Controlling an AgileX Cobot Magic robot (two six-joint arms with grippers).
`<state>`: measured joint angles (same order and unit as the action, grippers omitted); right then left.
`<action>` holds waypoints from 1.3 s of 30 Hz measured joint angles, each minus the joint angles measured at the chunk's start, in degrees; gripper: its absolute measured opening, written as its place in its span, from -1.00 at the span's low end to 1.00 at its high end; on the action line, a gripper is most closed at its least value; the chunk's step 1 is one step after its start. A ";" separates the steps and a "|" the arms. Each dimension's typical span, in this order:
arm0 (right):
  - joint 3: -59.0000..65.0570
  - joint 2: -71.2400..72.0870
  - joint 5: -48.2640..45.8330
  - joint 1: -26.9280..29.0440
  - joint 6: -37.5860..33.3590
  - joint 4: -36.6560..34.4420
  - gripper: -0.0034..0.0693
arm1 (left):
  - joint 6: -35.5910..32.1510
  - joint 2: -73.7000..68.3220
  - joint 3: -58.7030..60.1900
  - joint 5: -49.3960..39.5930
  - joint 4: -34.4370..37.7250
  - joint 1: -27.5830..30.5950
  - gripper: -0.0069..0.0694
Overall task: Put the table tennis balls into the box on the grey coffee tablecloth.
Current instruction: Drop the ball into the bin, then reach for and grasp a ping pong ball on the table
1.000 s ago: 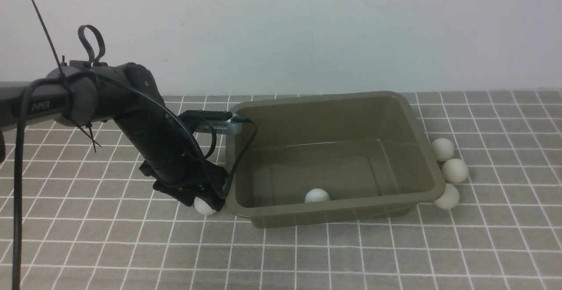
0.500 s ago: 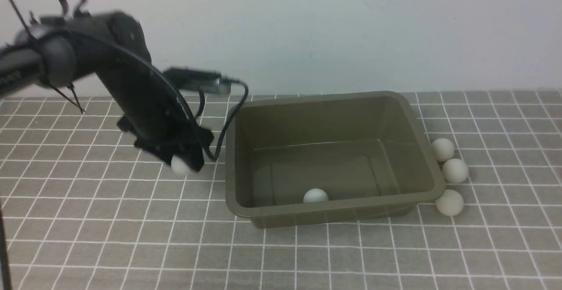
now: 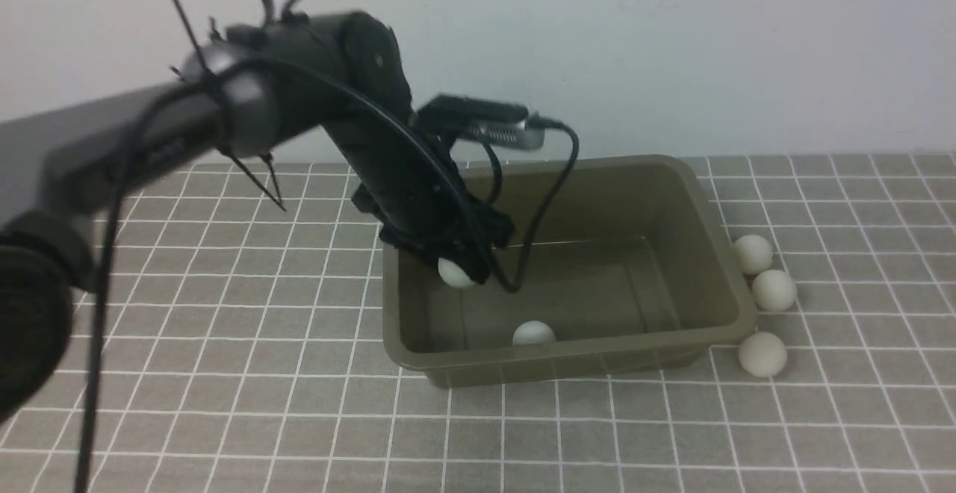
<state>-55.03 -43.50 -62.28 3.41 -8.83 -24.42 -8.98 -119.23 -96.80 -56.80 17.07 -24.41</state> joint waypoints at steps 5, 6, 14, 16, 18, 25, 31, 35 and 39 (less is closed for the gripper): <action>0.00 0.00 0.00 0.00 0.00 0.00 -0.93 | 3.76 -1.92 -0.24 -0.05 -2.13 0.53 0.55; 0.00 0.00 0.05 0.00 0.00 -0.08 -0.93 | 4.12 -1.92 -0.30 -0.05 -2.44 0.78 0.57; 0.00 0.00 0.17 0.00 0.40 -0.14 -0.93 | 9.48 -1.97 -0.63 -0.78 -11.62 4.72 0.43; 0.00 -0.31 0.67 0.00 0.52 -0.16 -0.93 | 8.98 -1.97 -1.53 -1.71 -11.95 5.66 0.32; -0.02 -1.15 1.09 0.00 0.57 -0.21 -0.93 | 8.25 -1.76 -2.79 -3.12 -11.64 5.86 0.17; -2.52 -13.19 0.11 0.00 -0.39 0.25 -0.93 | 4.61 6.62 -5.06 -5.22 -8.96 5.99 -0.66; -4.70 -25.98 1.72 -2.74 -0.87 4.60 -0.92 | 2.87 23.10 0.20 -11.24 -9.68 10.34 -0.83; -4.70 -33.23 5.51 -7.39 1.10 10.82 -0.85 | 4.22 35.62 13.14 -3.97 -9.43 13.13 -0.83; -5.69 -42.62 10.66 -10.75 4.17 16.66 -0.54 | 4.38 48.49 28.90 3.03 -6.75 13.48 -0.83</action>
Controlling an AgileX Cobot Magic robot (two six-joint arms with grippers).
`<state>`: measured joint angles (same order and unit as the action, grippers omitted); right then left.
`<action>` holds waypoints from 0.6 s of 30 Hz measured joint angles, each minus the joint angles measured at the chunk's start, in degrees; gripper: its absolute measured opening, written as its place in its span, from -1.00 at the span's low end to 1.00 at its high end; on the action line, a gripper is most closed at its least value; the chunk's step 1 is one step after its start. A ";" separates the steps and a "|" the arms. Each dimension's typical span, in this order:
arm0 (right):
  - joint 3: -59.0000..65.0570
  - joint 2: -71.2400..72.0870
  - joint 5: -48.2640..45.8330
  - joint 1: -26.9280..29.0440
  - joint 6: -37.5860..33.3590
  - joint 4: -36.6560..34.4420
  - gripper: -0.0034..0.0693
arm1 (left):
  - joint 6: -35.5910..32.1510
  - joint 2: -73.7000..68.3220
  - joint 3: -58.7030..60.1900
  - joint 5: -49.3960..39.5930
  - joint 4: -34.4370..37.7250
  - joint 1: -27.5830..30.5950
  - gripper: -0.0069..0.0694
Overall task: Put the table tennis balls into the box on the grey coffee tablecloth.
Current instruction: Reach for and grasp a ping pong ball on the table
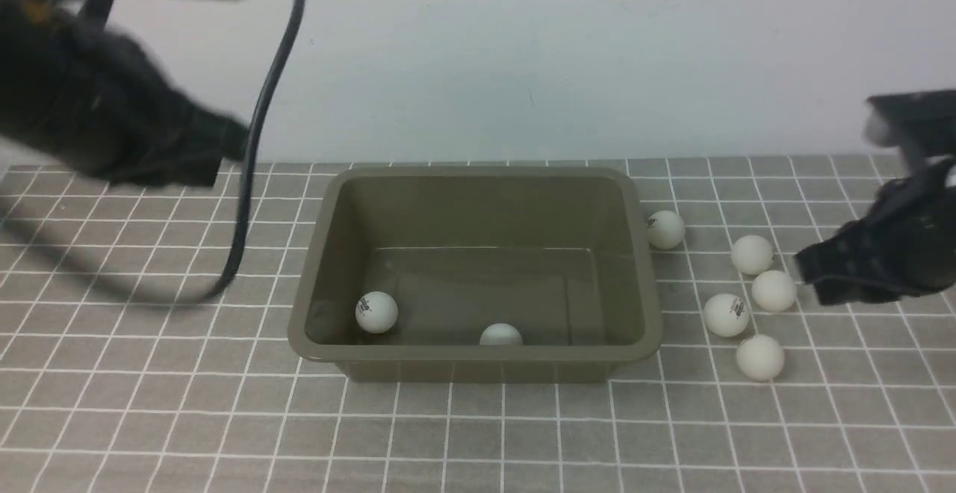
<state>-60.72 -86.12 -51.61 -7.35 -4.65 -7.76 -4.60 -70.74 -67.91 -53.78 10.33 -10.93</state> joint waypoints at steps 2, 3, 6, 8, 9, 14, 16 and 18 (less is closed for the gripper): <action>-1.01 -4.32 1.01 -0.45 0.41 0.84 -0.35 | -0.04 4.32 5.55 2.49 1.94 0.00 -0.83; -1.46 -5.90 1.28 -0.57 0.53 1.07 -0.22 | -0.19 6.71 8.58 3.93 2.80 0.00 -0.83; -2.97 -11.14 2.25 -0.62 0.64 1.35 0.23 | -0.63 12.13 14.92 6.25 4.05 0.00 -0.83; -3.48 -13.40 3.05 -0.62 0.76 0.95 0.43 | -0.76 14.77 17.18 5.91 4.22 0.00 -0.83; -3.58 -14.51 3.57 -0.62 0.76 0.64 0.51 | -1.02 16.16 18.08 5.19 4.35 0.00 -0.83; -3.69 -21.29 7.28 -0.72 0.76 0.14 0.67 | -1.55 20.27 19.30 -0.05 4.47 0.00 -0.83; -3.76 -22.98 7.25 -0.72 0.76 0.14 0.43 | -1.59 21.51 19.30 -0.05 4.47 0.00 -0.83; -4.09 -23.28 5.38 -0.72 0.70 0.14 0.13 | -1.61 22.02 19.30 -0.05 4.47 0.00 -0.83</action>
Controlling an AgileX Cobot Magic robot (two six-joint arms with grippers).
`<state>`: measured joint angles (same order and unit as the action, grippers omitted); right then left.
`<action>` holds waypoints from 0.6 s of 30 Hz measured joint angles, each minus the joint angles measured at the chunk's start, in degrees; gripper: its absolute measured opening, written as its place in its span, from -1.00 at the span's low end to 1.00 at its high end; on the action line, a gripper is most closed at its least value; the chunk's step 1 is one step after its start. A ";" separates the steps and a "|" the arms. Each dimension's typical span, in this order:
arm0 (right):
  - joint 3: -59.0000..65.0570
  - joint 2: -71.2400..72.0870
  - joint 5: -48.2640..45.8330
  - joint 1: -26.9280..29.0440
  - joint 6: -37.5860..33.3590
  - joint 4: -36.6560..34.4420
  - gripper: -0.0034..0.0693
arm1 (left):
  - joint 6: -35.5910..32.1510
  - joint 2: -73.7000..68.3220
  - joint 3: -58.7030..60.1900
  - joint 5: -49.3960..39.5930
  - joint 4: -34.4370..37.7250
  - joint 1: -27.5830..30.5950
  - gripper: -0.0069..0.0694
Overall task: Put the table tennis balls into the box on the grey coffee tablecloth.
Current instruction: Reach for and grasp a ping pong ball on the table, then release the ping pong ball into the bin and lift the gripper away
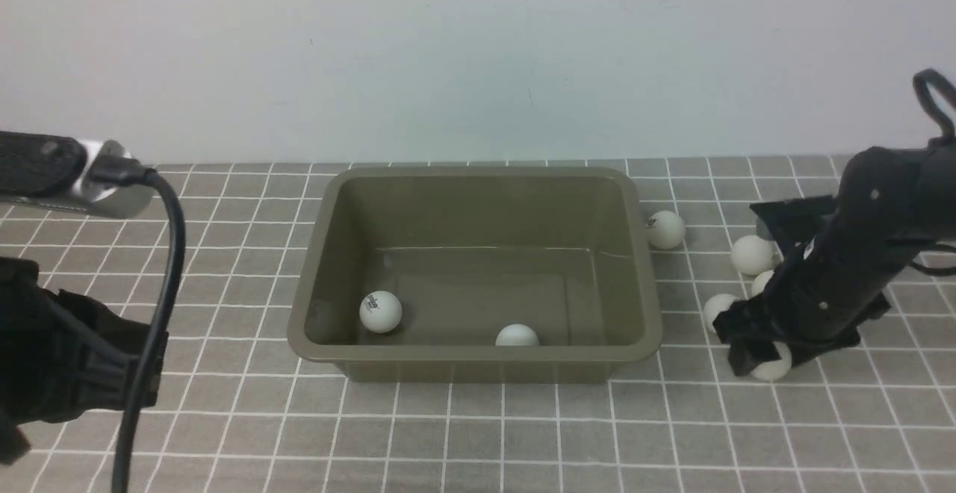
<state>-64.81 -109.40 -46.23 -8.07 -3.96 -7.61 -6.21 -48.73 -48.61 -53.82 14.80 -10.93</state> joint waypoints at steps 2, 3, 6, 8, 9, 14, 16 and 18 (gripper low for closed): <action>-1.19 2.23 -5.94 0.00 -0.62 -0.06 0.08 | -0.11 1.10 0.00 -0.10 0.00 0.00 -0.83; -1.54 3.83 -7.57 0.00 -0.43 -0.61 0.08 | -0.11 1.34 0.00 -0.23 0.00 0.00 -0.83; -3.08 11.30 -8.47 -0.77 0.51 -5.88 0.08 | -0.11 1.52 0.00 -0.60 -0.14 0.00 -0.83; -5.91 15.04 -6.20 -3.31 -1.53 -13.21 0.08 | -0.11 1.52 0.00 -1.02 -0.15 0.00 -0.83; -7.95 15.51 -5.54 -5.12 -3.44 -14.98 0.08 | -0.11 1.52 0.00 -1.07 -0.14 0.00 -0.83; -18.57 9.58 -5.85 -13.14 -7.25 -16.71 0.08 | -0.17 1.52 0.00 -0.66 -0.10 0.00 -0.83; -22.74 5.56 -8.00 -15.02 -6.45 -14.89 0.09 | -0.30 1.52 0.00 -0.66 -0.10 0.00 -0.83; -26.76 1.60 -11.69 -16.01 -3.92 -12.17 0.24 | -0.35 1.52 0.00 -0.66 -0.15 0.00 -0.83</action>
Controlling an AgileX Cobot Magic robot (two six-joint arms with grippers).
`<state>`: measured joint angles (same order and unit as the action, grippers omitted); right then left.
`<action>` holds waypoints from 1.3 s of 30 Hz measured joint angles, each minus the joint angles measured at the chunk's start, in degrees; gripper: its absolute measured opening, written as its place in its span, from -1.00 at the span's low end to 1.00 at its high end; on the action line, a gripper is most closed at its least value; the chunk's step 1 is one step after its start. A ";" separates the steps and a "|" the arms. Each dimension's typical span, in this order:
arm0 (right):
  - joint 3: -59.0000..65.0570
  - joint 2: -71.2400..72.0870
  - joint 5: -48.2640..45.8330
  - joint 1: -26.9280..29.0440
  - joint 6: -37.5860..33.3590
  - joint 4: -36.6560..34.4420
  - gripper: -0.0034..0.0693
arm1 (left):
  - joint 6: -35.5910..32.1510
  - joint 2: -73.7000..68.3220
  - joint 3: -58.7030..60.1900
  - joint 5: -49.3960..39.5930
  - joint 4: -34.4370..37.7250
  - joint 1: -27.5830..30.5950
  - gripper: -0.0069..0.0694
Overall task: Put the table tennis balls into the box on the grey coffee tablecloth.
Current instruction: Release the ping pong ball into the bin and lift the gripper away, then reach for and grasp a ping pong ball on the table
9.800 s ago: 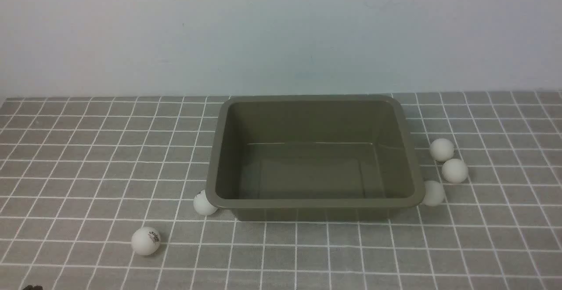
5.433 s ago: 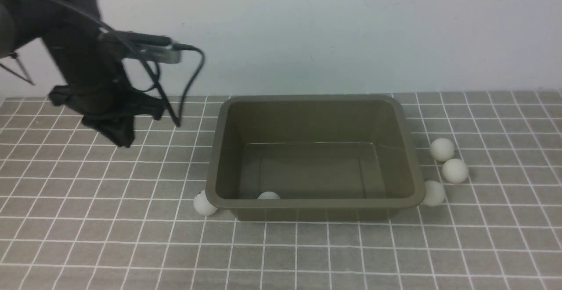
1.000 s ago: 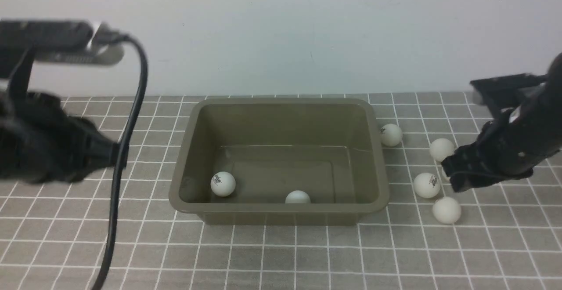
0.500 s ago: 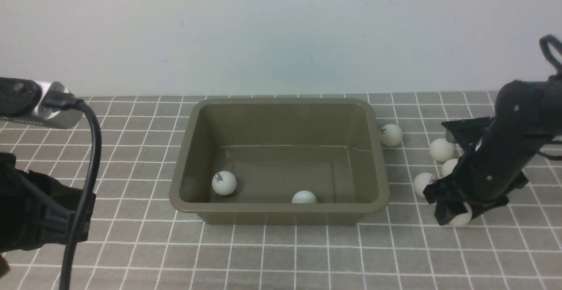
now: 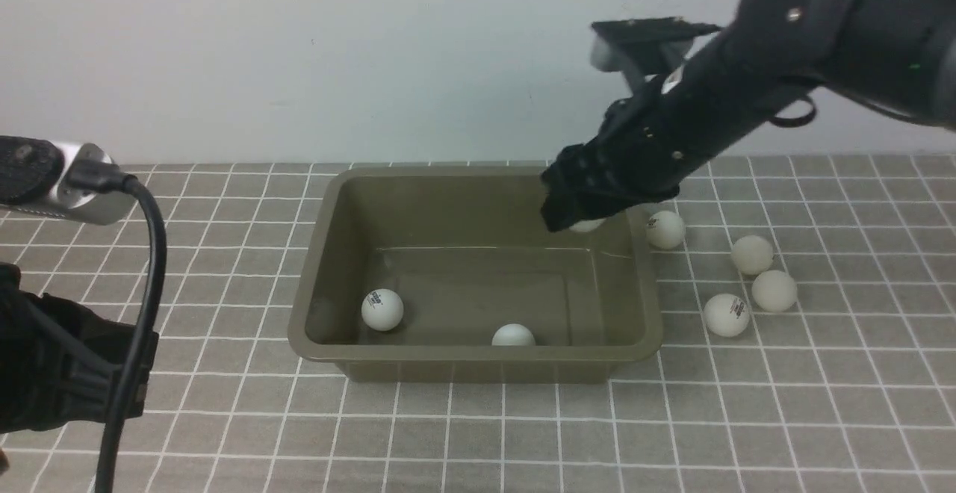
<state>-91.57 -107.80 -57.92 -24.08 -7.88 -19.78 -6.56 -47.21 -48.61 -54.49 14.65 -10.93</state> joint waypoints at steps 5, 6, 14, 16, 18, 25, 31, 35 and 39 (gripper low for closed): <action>-5.70 -3.64 -9.02 -0.28 5.11 8.99 0.72 | 0.00 0.00 0.00 -0.43 -0.22 0.00 -0.83; -6.16 -3.42 -10.16 -0.28 5.79 11.48 0.73 | 0.00 0.00 0.00 -0.48 -0.31 0.00 -0.83; 0.89 0.40 -12.46 10.72 9.60 17.88 -0.61 | 0.00 0.00 0.00 -0.62 -0.45 0.00 -0.83; 2.58 -0.84 -12.54 12.07 8.74 15.64 -0.75 | 0.00 0.00 0.00 -0.62 -0.45 0.00 -0.83; 3.37 -2.65 -12.54 12.47 7.39 14.25 -0.77 | 0.00 0.00 0.00 -0.62 -0.45 0.00 -0.83; 3.50 -8.50 -6.40 12.45 5.98 13.86 -0.06 | 0.00 0.00 0.00 -0.62 -0.50 0.00 -0.83; 3.50 -11.77 -5.03 12.45 10.60 18.16 0.63 | 0.00 0.00 0.00 -0.62 -0.50 0.00 -0.83; 3.50 -13.83 -5.58 12.45 9.82 16.72 0.25 | 0.00 0.00 0.00 -0.62 -0.50 0.00 -0.83; 3.14 -11.94 -6.78 12.45 7.88 15.65 0.09 | 0.00 0.00 0.00 -0.62 -0.50 0.00 -0.83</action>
<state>-88.43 -119.73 -64.70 -11.63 0.00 -4.13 -6.56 -47.21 -48.61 -55.11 14.15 -10.93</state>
